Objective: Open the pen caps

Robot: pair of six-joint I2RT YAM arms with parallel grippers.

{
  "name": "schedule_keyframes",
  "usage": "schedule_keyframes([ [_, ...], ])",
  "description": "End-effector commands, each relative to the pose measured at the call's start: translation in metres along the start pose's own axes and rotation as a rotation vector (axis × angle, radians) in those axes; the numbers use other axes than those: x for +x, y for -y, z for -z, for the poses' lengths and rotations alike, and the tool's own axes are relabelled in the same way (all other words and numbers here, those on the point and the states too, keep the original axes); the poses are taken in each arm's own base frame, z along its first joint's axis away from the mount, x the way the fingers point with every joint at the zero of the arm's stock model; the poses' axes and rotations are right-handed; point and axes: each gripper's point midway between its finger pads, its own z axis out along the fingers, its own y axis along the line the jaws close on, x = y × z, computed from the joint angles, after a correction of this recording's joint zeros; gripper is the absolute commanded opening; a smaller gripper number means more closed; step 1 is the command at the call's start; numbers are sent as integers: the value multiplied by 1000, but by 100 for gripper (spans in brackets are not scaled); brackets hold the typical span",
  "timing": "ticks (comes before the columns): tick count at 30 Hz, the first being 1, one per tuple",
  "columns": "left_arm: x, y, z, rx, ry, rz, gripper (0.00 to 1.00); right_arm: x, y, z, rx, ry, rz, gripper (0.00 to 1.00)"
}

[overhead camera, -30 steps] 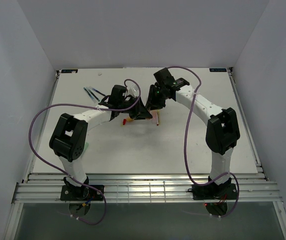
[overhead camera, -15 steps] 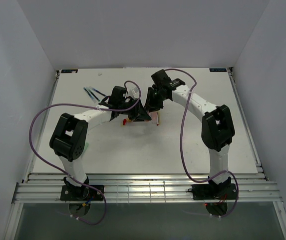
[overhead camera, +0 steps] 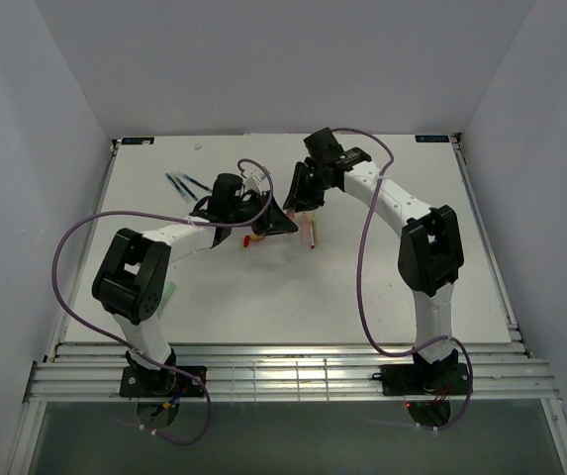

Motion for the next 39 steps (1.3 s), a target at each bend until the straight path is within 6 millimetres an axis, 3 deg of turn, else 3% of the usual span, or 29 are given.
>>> schedule_keyframes([
  [1,38,32,19,152,-118,-3,0,-129,-10,42,-133,411,1,8],
  [6,35,39,26,185,-101,-52,0,-135,-4,45,-120,448,40,8],
  [10,23,24,28,119,-63,-32,0,-129,13,43,-40,421,49,8],
  [12,17,-2,32,-7,-53,4,0,-122,26,35,12,368,61,8],
  [13,16,-12,36,-56,-72,-4,0,-108,37,33,61,304,61,8],
  [15,-1,-36,47,-161,-29,-6,0,-95,47,27,91,239,105,8],
  [16,-2,-48,55,-212,-37,-12,0,-83,55,26,116,194,109,8],
  [17,-16,-60,67,-249,-2,-4,0,-70,66,23,141,158,126,8],
  [19,-28,-87,88,-344,33,13,0,-58,77,20,158,135,138,8],
  [22,-33,-111,107,-393,59,48,0,-36,95,17,191,100,154,8],
  [30,-21,-138,114,-399,50,120,0,-10,116,3,206,32,130,8],
  [39,-6,-151,111,-411,28,171,15,-1,133,-10,242,-11,125,8],
])
